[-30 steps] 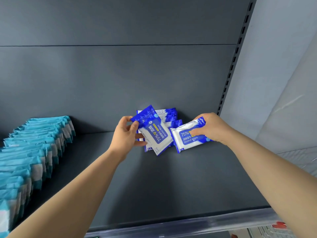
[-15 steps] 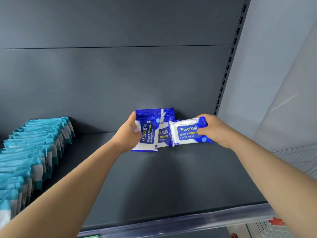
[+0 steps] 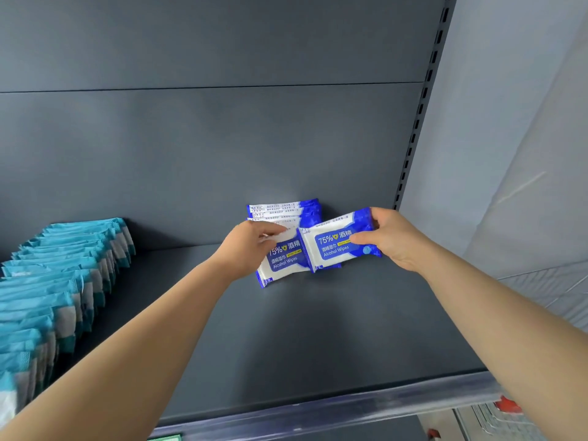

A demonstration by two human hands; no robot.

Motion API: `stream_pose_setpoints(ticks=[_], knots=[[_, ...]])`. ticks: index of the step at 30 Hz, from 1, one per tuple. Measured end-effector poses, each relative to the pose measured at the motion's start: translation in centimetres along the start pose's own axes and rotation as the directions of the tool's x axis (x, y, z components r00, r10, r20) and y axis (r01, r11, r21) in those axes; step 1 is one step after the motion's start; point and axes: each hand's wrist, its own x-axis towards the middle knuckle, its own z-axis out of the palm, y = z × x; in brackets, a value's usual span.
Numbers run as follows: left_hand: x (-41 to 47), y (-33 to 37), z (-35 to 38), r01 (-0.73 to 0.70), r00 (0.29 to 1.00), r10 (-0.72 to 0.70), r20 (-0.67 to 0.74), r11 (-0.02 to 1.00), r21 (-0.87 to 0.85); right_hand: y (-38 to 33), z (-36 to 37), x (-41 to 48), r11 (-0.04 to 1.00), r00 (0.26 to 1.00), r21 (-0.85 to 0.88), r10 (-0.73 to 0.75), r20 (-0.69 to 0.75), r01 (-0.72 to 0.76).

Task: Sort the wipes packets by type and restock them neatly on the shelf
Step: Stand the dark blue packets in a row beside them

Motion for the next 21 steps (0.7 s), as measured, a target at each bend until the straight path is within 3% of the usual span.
stream_pose_setpoints(ticks=[6, 12, 15, 17, 19, 21], knots=[[-0.4, -0.6, 0.9, 0.013, 0.999, -0.009, 0.049, 0.997, -0.082, 1.1, 1.5, 0.1, 0.997, 0.998, -0.050, 0.062, -0.021, -0.063], [-1.1, -1.5, 1.5, 0.107, 0.975, -0.170, -0.145, 0.925, -0.364, 1.4, 5.1, -0.1, 0.996, 0.998, -0.074, 0.058, 0.027, -0.056], [-1.9, -2.0, 1.3, 0.253, 0.950, -0.300, -0.085, 0.901, -0.351, 1.3, 5.5, 0.1, 0.993, 0.999, -0.106, 0.048, -0.002, -0.048], [-2.4, -2.1, 1.0, 0.330, 0.941, -0.337, 0.005, 0.916, -0.228, 1.2, 5.8, 0.1, 0.990, 1.000, -0.138, 0.025, -0.011, -0.026], [-2.5, -2.1, 0.8, 0.322, 0.945, -0.327, -0.004, 0.934, -0.152, 0.9, 6.3, 0.2, 0.985, 1.000, -0.172, -0.021, -0.013, 0.019], [-2.3, -2.2, 0.5, 0.274, 0.953, -0.292, -0.079, 0.944, -0.183, 0.4, 6.9, 0.4, 0.981, 0.998, -0.187, -0.064, -0.018, 0.059]])
